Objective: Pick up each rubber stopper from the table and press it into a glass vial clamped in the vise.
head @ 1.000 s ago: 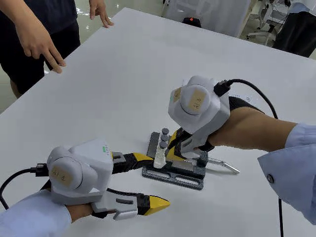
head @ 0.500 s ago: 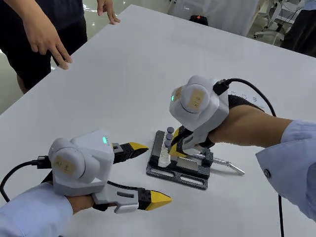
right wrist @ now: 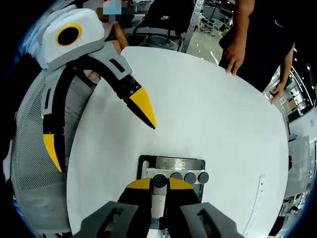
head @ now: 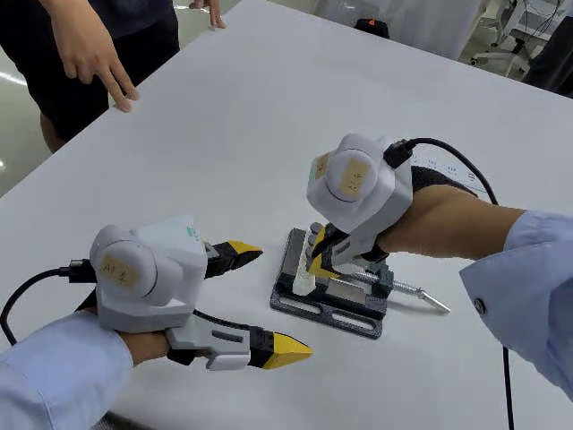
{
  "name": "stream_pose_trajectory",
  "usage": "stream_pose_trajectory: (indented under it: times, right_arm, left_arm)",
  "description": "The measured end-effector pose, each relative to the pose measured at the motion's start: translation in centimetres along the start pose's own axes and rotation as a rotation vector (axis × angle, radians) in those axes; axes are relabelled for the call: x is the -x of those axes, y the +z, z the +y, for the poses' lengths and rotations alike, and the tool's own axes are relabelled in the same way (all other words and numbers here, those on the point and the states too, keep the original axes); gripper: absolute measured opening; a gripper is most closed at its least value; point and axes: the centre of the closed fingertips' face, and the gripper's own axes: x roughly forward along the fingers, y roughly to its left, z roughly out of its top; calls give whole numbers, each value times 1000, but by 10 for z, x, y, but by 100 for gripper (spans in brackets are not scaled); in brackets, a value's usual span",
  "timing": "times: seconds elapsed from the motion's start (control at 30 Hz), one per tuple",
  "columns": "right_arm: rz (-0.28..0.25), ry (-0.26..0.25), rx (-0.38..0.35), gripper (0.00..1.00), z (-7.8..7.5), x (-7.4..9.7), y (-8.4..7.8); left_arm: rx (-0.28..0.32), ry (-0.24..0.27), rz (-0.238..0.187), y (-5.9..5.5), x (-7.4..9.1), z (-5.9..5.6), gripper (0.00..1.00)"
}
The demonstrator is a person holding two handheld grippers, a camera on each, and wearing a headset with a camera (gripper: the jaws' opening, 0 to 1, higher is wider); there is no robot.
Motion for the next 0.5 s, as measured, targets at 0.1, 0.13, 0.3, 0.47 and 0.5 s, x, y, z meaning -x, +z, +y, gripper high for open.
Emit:
stream_pose_trajectory:
  times: [0.1,0.13,0.3,0.47,0.5]
  right_arm:
    - [6,-1,6,7,-1,-1,0]
    - [6,0,7,7,-2,-1,0]
    - [12,3,16,7,-1,-3,0]
    - [19,5,31,7,0,-4,0]
    - [20,7,34,7,1,-5,0]
  left_arm:
    - [3,1,-1,0,0,0,77]
    - [6,1,-3,0,0,0,77]
    - [9,4,-7,0,0,1,77]
    - [9,4,-7,0,1,2,76]
    - [10,4,-8,0,1,2,76]
